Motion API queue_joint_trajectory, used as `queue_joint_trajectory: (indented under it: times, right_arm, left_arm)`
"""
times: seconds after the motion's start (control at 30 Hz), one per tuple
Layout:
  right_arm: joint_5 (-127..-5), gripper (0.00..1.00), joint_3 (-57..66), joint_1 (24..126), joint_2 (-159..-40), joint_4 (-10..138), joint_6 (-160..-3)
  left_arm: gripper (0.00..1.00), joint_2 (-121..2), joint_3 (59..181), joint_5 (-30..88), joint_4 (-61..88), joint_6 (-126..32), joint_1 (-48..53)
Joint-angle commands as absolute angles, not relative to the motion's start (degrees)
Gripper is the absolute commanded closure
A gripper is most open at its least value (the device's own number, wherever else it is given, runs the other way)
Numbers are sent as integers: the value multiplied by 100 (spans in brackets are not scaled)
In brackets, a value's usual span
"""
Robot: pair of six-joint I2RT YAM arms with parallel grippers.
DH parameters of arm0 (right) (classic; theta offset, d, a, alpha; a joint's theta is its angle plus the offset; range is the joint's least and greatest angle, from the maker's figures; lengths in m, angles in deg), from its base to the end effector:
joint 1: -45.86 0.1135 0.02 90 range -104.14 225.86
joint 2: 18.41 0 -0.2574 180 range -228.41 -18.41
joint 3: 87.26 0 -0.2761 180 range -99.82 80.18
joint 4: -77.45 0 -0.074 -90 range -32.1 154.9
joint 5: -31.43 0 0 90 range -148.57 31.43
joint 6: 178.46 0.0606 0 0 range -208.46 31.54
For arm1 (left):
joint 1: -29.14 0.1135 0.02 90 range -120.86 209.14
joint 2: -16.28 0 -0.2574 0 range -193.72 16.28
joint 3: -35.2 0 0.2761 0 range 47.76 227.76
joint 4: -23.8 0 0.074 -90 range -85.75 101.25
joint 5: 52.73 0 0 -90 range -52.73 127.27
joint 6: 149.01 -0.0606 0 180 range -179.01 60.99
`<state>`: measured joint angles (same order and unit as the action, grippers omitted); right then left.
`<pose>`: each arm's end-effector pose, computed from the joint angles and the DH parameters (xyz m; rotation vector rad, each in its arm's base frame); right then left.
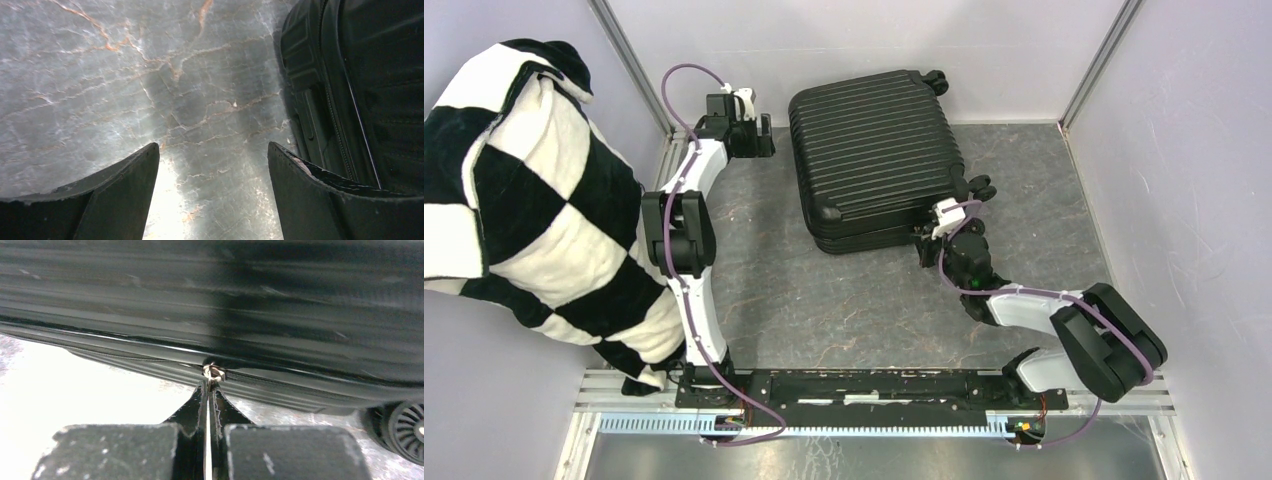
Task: Pack the luggage
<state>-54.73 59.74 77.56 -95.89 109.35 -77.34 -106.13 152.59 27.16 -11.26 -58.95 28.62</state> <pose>0.2509 0.1502 0.1420 -0.2761 1.7939 0.4742 0.5352 -0.0155 0.2206 0.1023 2.2632 -0.2056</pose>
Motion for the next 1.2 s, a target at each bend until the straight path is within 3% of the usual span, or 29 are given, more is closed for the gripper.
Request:
queue_joint_trajectory:
  times: [0.0,0.23,0.8,1.0,1.17]
  right_arm:
    - [-5617,100,5456,8143,-9709,11017,-7788]
    - [-5472,100,5235,8552,-9858,10905,-7767]
    - [-6031,100,3800,9903,-11229,11328,-7584]
    - [-5552,67,3939,9594,-10506,10582,-7596]
    - [-5834,54,3551,8001,-9337,8977,-6955]
  left_arm:
    - [15,-10401,15242,2425,-889,-5412,2648]
    - [15,-9704,13443,2188,-335,-5865,2236]
    - [17,-8997,12189,2049,-36,-6009,1981]
    - [17,-8611,12198,1884,-374,-5923,2371]
    - [16,-8309,12058,1847,-465,-6070,2614]
